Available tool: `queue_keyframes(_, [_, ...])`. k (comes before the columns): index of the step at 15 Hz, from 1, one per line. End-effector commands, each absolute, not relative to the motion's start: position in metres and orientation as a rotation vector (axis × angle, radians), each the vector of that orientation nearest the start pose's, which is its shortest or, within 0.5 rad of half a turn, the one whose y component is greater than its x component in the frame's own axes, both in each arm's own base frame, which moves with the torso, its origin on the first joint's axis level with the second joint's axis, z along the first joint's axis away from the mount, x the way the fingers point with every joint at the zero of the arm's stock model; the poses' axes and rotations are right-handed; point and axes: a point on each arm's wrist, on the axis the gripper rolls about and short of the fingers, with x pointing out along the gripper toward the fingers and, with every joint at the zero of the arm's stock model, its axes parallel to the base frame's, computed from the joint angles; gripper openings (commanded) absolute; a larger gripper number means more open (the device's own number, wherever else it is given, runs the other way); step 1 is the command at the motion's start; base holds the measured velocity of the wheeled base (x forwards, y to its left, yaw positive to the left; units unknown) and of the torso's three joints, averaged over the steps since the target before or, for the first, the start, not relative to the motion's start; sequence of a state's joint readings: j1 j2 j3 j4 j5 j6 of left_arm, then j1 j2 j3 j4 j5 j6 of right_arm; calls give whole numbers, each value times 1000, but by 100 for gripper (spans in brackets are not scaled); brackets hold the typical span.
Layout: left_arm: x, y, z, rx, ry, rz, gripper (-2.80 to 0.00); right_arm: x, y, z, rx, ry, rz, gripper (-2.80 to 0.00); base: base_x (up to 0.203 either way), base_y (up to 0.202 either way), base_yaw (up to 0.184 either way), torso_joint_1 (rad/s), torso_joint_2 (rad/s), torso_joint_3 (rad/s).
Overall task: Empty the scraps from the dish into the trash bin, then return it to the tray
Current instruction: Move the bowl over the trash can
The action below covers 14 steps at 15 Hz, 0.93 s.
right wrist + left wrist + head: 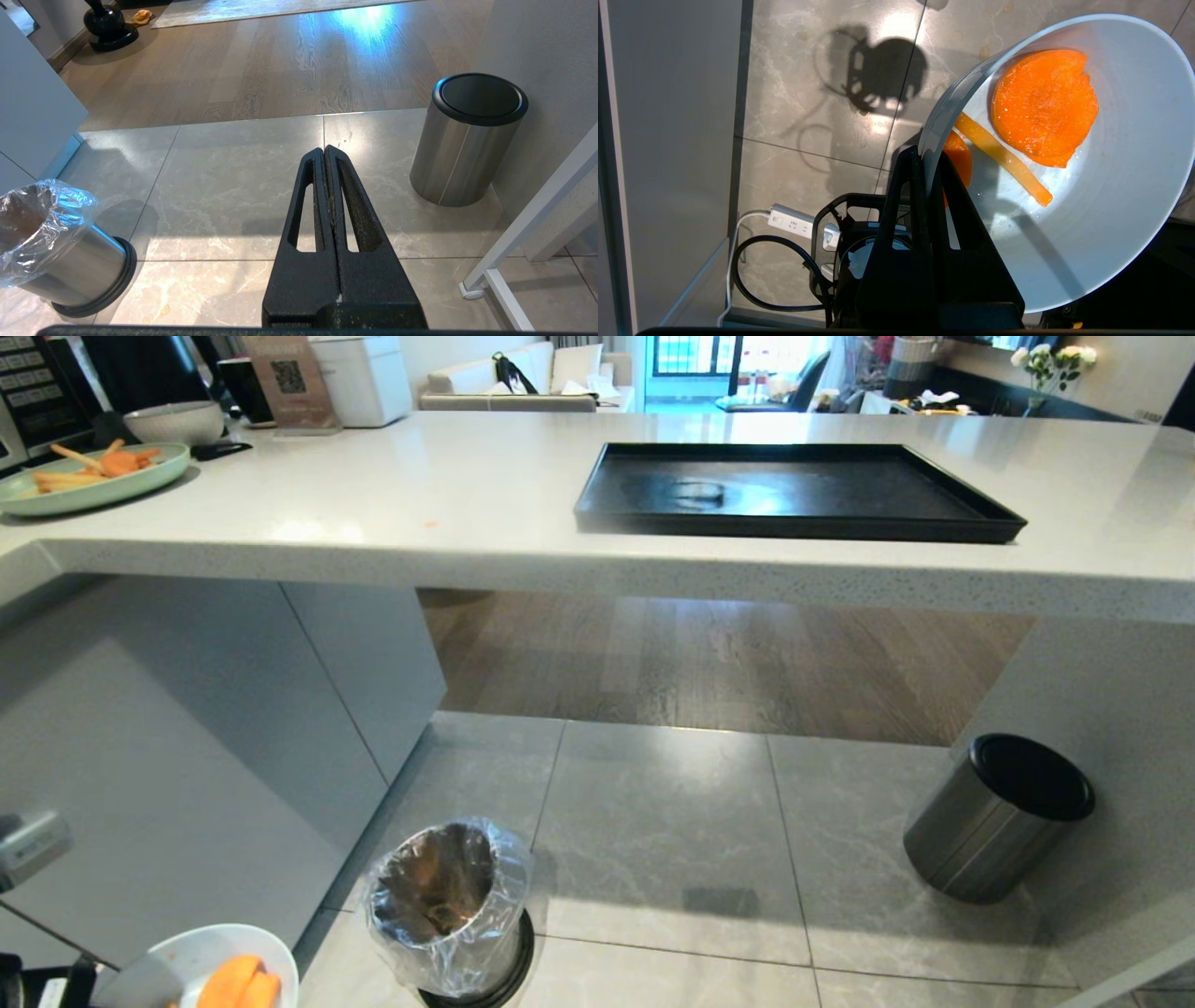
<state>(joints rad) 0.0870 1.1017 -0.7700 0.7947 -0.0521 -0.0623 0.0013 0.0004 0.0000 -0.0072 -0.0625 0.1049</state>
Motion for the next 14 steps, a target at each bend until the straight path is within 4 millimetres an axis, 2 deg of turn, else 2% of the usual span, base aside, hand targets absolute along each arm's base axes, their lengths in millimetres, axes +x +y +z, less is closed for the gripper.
queue_keyframes(1, [98, 7, 189, -135, 1132, 67, -280, -23, -1, 76, 106, -11, -60, -280, 0, 0, 0, 0, 0, 0])
queue_keyframes(5, [98, 7, 189, -135, 1132, 67, -280, -23, -1, 76, 106, -11, -61, -280, 1, -2, 23, 1, 1, 0])
queue_keyframes(14, [99, 7, 189, -135, 1128, 67, -280, -23, -1, 76, 106, -11, -61, -280, -1, -10, 173, 4, 2, 3])
